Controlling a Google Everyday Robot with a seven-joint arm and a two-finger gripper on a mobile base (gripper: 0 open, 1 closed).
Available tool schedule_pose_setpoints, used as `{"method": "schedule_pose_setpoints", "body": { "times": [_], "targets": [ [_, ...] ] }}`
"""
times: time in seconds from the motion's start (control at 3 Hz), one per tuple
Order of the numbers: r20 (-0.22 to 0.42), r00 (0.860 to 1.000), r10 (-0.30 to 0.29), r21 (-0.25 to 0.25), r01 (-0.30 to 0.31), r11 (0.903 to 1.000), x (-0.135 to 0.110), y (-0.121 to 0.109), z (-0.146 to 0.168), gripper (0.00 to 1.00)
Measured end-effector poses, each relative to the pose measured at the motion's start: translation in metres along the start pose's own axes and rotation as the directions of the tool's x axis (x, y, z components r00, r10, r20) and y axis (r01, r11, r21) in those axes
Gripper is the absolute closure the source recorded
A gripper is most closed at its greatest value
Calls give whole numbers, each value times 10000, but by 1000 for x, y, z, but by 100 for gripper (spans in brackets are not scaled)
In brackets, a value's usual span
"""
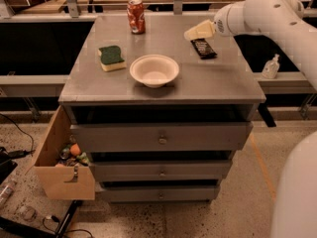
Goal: Pick rxbar chocolate
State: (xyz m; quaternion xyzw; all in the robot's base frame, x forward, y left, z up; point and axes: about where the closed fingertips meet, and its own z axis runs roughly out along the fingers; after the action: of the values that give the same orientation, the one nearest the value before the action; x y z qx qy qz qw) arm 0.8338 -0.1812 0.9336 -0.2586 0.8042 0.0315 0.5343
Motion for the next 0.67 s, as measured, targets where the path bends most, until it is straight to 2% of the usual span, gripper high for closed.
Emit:
{"method": "schedule_pose_setpoints", "body": {
  "times": [0.33, 0.67],
  "targets": [
    [-299, 9984, 486, -113, -489, 9987, 21, 2, 32, 0],
    [-595, 9945, 861, -75, -867, 9962, 43, 0, 50, 0]
  ]
}}
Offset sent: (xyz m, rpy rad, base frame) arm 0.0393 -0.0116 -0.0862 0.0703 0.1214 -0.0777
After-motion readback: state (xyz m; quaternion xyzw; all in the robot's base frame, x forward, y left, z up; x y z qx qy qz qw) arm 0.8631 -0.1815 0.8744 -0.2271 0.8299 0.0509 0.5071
